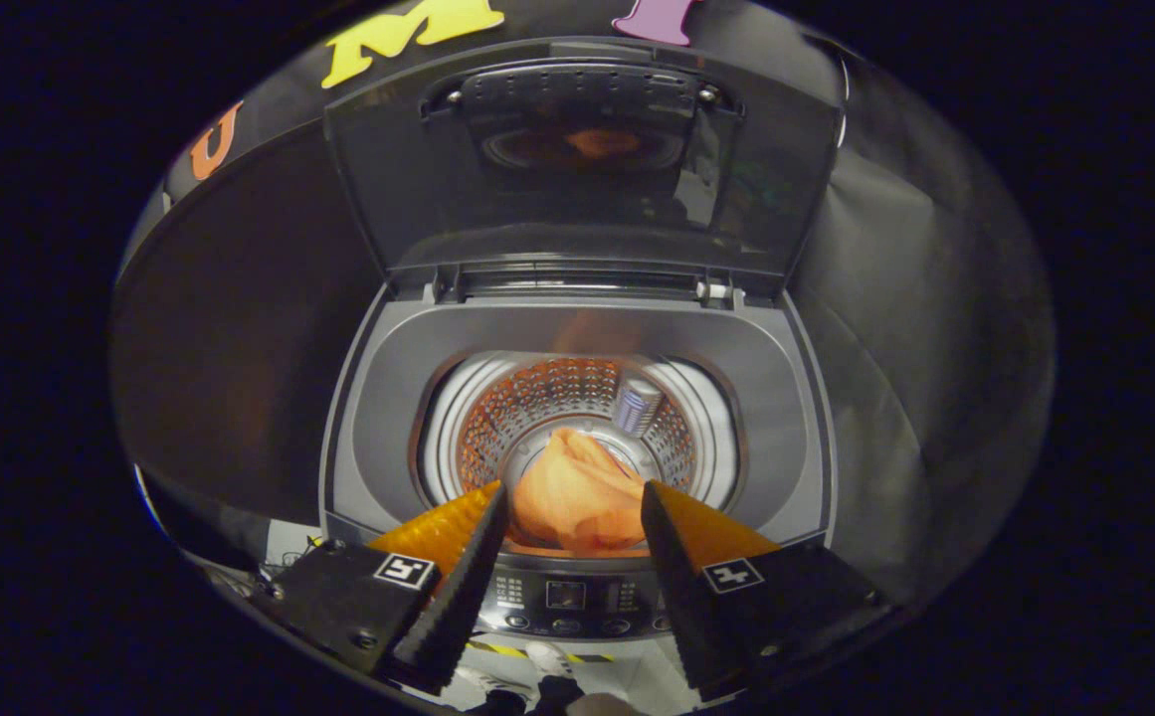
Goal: Put the clothes into the washing machine and then close the washing machine lid.
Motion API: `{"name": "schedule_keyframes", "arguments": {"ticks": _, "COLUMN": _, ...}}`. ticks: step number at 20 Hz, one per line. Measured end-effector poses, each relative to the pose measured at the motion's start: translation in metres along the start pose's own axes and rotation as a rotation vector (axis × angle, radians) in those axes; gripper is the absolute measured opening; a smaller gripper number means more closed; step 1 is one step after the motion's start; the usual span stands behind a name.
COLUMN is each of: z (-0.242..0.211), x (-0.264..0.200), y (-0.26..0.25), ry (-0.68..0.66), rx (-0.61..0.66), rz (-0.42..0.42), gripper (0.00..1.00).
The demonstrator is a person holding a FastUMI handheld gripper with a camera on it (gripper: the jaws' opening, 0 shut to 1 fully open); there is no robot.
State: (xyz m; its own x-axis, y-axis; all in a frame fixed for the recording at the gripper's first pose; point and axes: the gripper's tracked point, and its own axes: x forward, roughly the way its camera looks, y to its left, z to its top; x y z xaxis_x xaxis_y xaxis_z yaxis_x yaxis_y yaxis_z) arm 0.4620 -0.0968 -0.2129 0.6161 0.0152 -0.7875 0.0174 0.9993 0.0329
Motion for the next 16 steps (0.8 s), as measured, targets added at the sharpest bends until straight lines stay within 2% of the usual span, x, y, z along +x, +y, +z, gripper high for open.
{"name": "schedule_keyframes", "arguments": {"ticks": 9, "z": -0.001, "x": -0.012, "y": -0.012, "ry": -0.038, "rx": 0.014, "rz": -0.005, "gripper": 0.83}}
{"name": "schedule_keyframes", "arguments": {"ticks": 16, "z": 0.031, "x": -0.042, "y": -0.013, "ry": -0.150, "rx": -0.015, "rz": -0.025, "gripper": 0.83}}
